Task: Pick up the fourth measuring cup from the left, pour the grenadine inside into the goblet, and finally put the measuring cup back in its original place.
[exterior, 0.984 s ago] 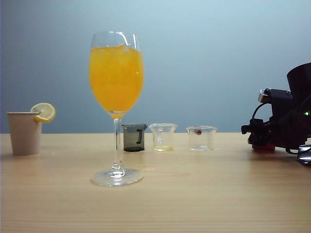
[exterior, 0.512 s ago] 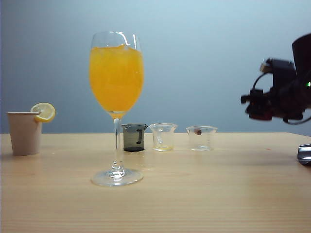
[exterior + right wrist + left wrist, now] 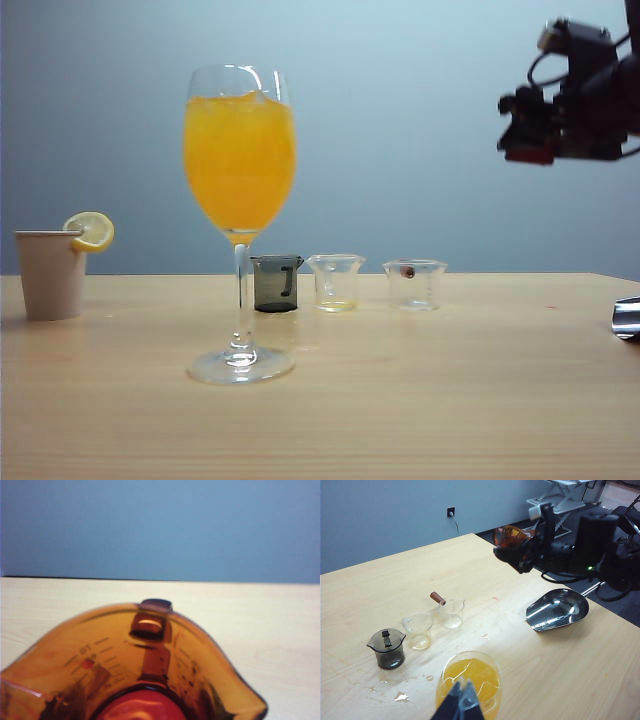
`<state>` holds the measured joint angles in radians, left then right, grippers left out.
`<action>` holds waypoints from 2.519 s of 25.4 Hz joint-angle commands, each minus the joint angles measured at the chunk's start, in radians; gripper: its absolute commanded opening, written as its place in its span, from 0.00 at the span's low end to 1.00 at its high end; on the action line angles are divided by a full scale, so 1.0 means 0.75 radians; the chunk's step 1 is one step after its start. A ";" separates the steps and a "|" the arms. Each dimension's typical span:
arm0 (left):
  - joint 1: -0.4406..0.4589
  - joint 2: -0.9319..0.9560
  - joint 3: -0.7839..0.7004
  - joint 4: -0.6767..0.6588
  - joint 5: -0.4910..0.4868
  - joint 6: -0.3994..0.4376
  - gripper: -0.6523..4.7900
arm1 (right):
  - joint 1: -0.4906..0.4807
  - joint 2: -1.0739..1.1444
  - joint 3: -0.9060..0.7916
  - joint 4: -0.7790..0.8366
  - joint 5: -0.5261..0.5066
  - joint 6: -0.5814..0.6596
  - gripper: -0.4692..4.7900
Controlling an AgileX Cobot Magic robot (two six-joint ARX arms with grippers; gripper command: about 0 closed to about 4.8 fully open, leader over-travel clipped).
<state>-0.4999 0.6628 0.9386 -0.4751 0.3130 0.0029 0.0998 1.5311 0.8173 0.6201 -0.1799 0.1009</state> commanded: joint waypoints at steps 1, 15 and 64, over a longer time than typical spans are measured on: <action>0.001 -0.001 0.010 0.017 0.003 -0.004 0.11 | 0.034 -0.101 0.006 -0.074 -0.018 0.000 0.19; 0.001 -0.001 0.010 0.016 0.008 -0.004 0.11 | 0.413 -0.276 0.015 -0.245 -0.011 0.000 0.19; 0.001 -0.001 0.010 -0.005 0.043 -0.004 0.11 | 0.908 -0.231 0.246 -0.629 0.342 -0.625 0.18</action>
<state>-0.4995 0.6628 0.9386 -0.4847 0.3382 0.0029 0.7818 1.3575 0.9936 0.1135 0.0719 -0.3653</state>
